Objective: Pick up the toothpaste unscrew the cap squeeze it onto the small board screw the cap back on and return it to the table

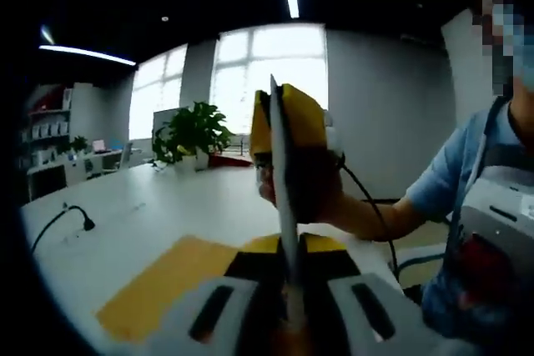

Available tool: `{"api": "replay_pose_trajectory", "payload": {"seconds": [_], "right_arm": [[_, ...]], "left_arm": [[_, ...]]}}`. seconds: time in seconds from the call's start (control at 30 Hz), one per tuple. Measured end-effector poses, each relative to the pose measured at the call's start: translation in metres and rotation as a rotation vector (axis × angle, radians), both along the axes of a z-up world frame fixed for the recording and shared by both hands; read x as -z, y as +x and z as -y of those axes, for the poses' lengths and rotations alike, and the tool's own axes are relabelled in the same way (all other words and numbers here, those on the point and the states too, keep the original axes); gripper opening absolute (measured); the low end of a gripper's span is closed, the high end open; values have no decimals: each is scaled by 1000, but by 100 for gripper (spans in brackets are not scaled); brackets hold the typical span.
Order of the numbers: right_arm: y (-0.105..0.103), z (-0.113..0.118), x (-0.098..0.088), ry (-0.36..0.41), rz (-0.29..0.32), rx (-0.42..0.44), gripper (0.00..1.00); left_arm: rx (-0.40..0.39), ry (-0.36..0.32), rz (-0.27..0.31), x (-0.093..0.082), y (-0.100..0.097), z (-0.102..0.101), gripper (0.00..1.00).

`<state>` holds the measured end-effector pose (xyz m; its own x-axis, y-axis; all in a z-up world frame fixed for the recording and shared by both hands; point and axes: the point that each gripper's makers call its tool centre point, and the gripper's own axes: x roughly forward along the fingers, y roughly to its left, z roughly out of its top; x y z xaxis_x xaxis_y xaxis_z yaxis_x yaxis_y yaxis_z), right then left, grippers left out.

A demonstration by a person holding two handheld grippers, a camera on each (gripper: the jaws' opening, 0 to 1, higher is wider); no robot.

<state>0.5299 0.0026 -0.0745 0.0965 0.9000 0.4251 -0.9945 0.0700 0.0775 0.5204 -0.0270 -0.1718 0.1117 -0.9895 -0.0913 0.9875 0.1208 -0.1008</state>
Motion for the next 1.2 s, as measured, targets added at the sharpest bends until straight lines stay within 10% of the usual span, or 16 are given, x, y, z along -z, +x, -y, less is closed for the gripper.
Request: {"api": "replay_pose_trajectory", "payload": {"seconds": [0.47, 1.2], "right_arm": [[23, -11, -2, -17, -28, -13, 20], [53, -37, -19, -89, -154, -147, 5]], "left_arm": [[-68, -31, -87, -6, 14, -7, 4], [-157, -110, -120, -20, 38, -28, 4]]}}
